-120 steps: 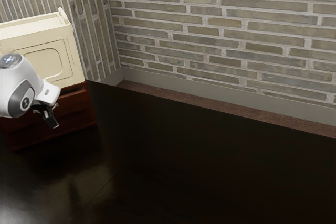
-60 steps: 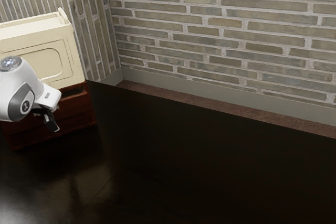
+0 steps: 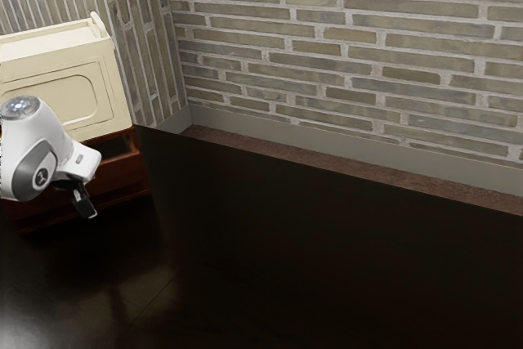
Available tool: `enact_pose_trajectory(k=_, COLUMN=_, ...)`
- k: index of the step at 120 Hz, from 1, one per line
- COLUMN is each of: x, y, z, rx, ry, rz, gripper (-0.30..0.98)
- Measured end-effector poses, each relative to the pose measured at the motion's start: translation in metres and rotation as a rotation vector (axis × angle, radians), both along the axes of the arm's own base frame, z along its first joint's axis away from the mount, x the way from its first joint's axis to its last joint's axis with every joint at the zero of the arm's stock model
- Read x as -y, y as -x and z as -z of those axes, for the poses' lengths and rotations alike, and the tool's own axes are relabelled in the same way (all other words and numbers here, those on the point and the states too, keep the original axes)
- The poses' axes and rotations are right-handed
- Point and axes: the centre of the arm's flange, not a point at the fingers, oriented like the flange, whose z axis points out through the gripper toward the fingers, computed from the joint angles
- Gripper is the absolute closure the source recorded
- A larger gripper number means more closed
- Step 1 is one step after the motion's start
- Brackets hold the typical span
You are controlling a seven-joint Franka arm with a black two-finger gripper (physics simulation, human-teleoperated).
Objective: Pull the drawer handle with one arm to open the drawer
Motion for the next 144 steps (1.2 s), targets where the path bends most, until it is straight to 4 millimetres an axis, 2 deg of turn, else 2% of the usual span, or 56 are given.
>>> enact_pose_trajectory(k=36, x=0.025, y=0.009, z=0.002, rx=-0.004, ry=0.010, rz=-0.024, gripper=0.00)
enact_pose_trajectory(k=68, x=0.035, y=0.013, z=0.000, rx=0.002, ry=0.021, rz=-0.072, gripper=0.00)
enact_pose_trajectory(k=84, x=0.037, y=0.012, z=-0.002, rx=0.009, ry=0.026, rz=-0.096, gripper=0.07)
enact_pose_trajectory(k=99, x=0.040, y=0.011, z=-0.016, rx=0.038, ry=0.017, rz=-0.113, gripper=0.27)
enact_pose_trajectory(k=106, x=0.071, y=0.001, z=-0.022, rx=0.049, ry=0.006, rz=-0.045, gripper=0.19)
enact_pose_trajectory(k=111, x=0.081, y=-0.002, z=-0.025, rx=0.053, ry=-0.001, rz=-0.019, gripper=0.16)
enact_pose_trajectory(k=129, x=0.088, y=-0.003, z=-0.036, rx=0.066, ry=-0.019, rz=-0.008, gripper=0.08)
enact_pose_trajectory(k=144, x=0.099, y=-0.001, z=-0.065, rx=0.084, ry=-0.051, rz=-0.012, gripper=0.04)
